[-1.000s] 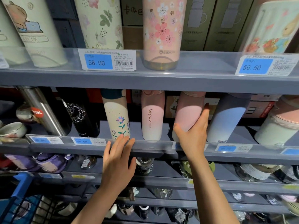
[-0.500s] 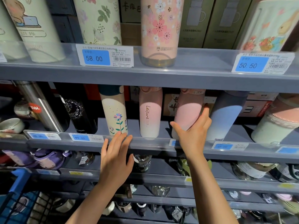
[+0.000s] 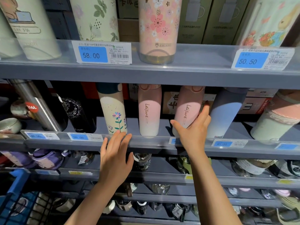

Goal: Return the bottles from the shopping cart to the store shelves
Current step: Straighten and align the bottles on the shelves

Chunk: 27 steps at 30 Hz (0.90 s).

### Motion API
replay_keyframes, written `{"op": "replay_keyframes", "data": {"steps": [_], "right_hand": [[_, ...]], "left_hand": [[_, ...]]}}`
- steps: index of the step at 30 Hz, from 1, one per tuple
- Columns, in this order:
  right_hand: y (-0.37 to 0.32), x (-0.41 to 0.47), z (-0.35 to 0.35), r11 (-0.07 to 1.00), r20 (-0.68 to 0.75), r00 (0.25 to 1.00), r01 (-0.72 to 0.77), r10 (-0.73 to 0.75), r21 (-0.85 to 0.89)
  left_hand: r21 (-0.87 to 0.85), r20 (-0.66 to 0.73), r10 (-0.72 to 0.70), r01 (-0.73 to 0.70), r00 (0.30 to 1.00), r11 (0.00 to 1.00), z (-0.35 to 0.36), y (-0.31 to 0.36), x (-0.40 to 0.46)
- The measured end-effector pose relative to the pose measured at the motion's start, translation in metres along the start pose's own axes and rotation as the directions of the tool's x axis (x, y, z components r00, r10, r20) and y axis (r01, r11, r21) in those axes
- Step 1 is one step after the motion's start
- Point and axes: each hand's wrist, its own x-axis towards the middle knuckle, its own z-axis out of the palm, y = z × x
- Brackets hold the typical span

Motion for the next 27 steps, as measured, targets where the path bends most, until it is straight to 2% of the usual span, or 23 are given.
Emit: {"op": "replay_keyframes", "data": {"steps": [7, 15, 23, 27], "right_hand": [[-0.001, 0.002, -0.003, 1.000, 0.018, 1.000, -0.016, 0.015, 0.011], [-0.005, -0.001, -0.002, 0.998, 0.065, 0.997, 0.049, -0.046, -0.040], [-0.005, -0.004, 0.000, 0.997, 0.067, 0.996, 0.057, -0.054, -0.051], [-0.003, -0.009, 0.001, 0.997, 0.057, 0.996, 0.072, -0.072, -0.007]], "left_hand": [[0.004, 0.014, 0.008, -0.008, 1.000, 1.000, -0.001, -0.001, 0.000], [0.020, -0.002, 0.009, -0.009, 1.000, 1.000, 0.001, -0.001, 0.000], [0.099, 0.030, 0.029, -0.032, 0.999, 0.995, 0.006, -0.005, -0.005], [0.060, -0.012, 0.036, -0.036, 0.999, 0.998, 0.014, 0.007, -0.005]]}}
